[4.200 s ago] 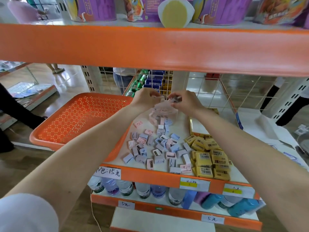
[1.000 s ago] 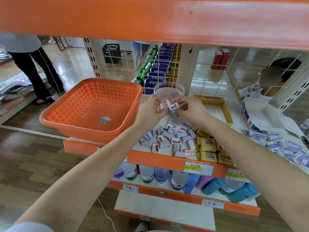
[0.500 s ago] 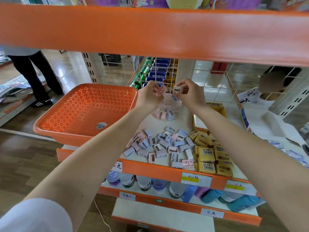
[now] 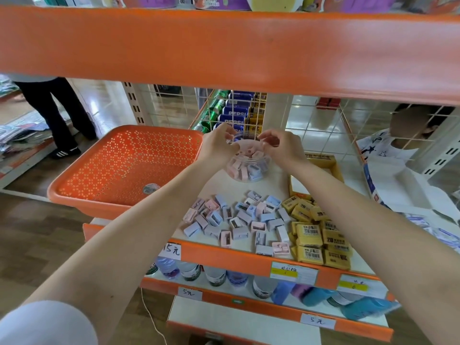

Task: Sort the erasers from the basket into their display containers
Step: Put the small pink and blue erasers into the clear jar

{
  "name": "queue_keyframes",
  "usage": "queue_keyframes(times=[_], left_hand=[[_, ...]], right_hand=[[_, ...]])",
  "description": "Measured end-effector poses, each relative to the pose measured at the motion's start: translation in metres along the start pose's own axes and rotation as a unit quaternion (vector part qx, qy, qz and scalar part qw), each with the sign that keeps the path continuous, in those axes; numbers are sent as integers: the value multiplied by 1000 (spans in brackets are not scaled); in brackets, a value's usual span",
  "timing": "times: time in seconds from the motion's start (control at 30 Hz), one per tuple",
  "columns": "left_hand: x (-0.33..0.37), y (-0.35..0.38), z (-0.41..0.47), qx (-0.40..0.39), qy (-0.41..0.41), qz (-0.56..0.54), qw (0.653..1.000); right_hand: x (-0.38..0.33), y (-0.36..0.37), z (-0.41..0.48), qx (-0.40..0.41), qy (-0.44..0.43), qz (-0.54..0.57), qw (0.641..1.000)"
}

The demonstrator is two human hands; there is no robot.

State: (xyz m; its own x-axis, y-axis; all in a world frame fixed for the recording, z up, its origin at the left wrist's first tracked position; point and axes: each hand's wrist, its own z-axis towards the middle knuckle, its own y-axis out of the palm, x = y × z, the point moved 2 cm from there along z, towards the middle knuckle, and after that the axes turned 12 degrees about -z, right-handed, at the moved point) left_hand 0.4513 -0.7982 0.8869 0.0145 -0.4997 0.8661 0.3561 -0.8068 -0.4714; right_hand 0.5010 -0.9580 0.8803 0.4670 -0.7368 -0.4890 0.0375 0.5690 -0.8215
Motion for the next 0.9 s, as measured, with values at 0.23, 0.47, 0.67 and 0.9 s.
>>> queue_keyframes(times=[0.23, 0.47, 0.67, 0.9], left_hand=[[-3, -7, -8, 3, 0, 26, 1000], [0, -12, -19, 1, 8, 50, 999], [3, -15, -38, -24, -2, 52, 998], [-9, -3, -88, -85, -1, 88, 993]], right_hand=[[-3, -2, -13, 3, 3, 4, 1000], [-1, -2, -33, -14, 16, 7, 1000], [-1, 1, -49, -43, -19, -11, 999], [-8, 22, -65, -75, -62, 7, 995]])
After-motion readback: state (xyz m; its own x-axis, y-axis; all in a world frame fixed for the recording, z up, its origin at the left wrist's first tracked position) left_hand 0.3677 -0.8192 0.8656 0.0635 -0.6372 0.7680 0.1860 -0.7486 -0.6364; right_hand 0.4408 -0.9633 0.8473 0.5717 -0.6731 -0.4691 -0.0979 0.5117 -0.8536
